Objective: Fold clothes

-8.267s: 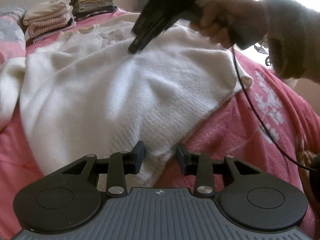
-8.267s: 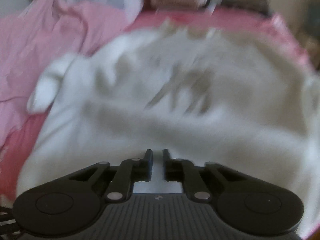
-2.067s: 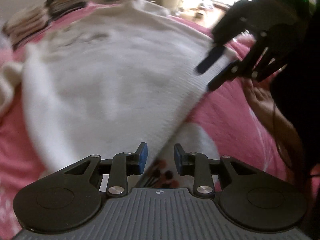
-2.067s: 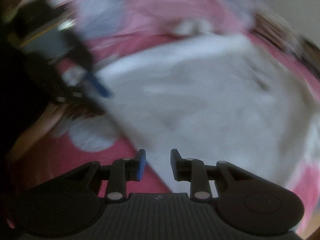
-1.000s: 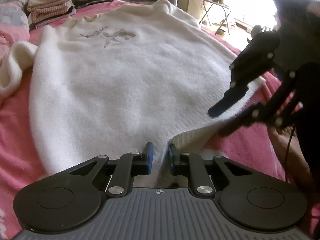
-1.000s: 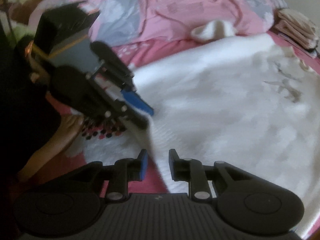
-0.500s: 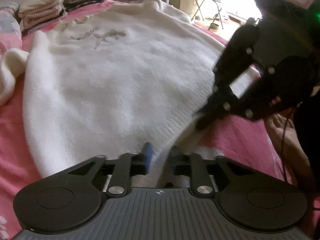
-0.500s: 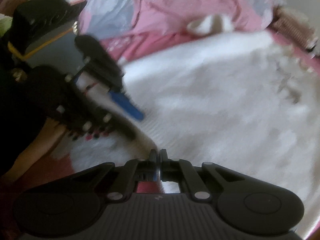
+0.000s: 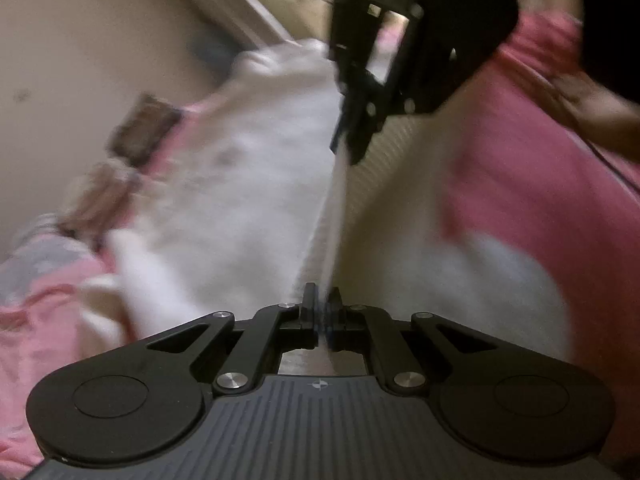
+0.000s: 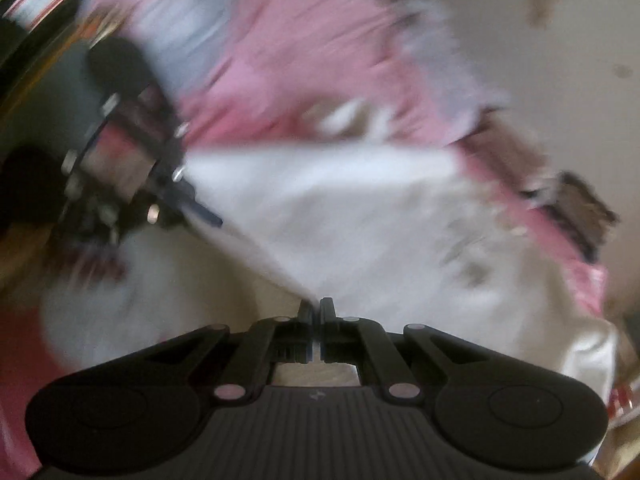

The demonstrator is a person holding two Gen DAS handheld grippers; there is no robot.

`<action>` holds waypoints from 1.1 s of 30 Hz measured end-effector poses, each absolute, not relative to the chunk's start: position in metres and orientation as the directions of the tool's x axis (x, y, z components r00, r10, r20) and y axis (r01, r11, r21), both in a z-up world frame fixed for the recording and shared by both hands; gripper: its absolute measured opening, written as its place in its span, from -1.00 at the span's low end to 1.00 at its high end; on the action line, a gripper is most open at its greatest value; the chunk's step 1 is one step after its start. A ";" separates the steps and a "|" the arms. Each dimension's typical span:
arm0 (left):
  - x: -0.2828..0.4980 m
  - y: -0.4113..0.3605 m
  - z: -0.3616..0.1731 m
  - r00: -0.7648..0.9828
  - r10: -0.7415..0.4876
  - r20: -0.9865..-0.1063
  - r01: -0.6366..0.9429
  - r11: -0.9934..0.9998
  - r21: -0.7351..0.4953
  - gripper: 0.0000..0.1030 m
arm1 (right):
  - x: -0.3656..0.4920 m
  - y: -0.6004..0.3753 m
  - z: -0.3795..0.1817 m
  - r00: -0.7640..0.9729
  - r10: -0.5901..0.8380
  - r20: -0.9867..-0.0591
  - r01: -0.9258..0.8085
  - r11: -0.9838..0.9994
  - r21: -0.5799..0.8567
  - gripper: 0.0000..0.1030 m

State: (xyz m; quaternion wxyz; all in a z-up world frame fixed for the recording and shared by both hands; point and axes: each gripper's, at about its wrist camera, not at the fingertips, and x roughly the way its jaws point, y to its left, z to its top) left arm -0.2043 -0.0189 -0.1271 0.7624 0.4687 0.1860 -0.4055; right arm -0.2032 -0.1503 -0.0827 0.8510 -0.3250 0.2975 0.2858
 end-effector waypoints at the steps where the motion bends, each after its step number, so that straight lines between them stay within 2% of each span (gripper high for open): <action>1: -0.210 -0.018 -0.132 0.602 -0.439 -0.667 0.791 0.214 0.573 -0.94 | -0.211 -0.147 -0.092 0.638 0.293 -0.712 -0.711 0.578 -0.400 -0.96; 9: -0.210 -0.013 -0.134 0.606 -0.412 -0.680 0.793 0.250 0.555 -0.93 | -0.224 -0.148 -0.099 0.568 0.344 -0.748 -0.776 0.527 -0.347 -0.95; 17: -0.201 -0.016 -0.140 0.700 -0.364 -0.614 0.708 0.248 0.661 -0.93 | -0.217 -0.131 -0.117 0.651 0.279 -0.705 -0.734 0.467 -0.493 -0.96; 20: -0.194 -0.016 -0.140 0.741 -0.343 -0.577 0.666 0.271 0.695 -0.93 | -0.215 -0.125 -0.123 0.732 0.226 -0.643 -0.667 0.431 -0.607 -0.96; 22: -0.189 -0.016 -0.139 0.748 -0.334 -0.574 0.661 0.288 0.694 -0.93 | -0.210 -0.123 -0.125 0.758 0.203 -0.620 -0.636 0.442 -0.633 -0.96; 26: -0.199 -0.014 -0.143 0.714 -0.350 -0.606 0.693 0.235 0.681 -0.93 | -0.214 -0.129 -0.127 0.733 0.221 -0.644 -0.666 0.424 -0.613 -0.96; 30: -0.207 -0.009 -0.144 0.702 -0.360 -0.614 0.700 0.193 0.688 -0.94 | -0.222 -0.145 -0.115 0.670 0.279 -0.688 -0.727 0.436 -0.531 -0.95; 33: -0.205 -0.009 -0.144 0.696 -0.357 -0.623 0.706 0.186 0.683 -0.94 | -0.218 -0.153 -0.107 0.610 0.272 -0.744 -0.759 0.470 -0.451 -0.92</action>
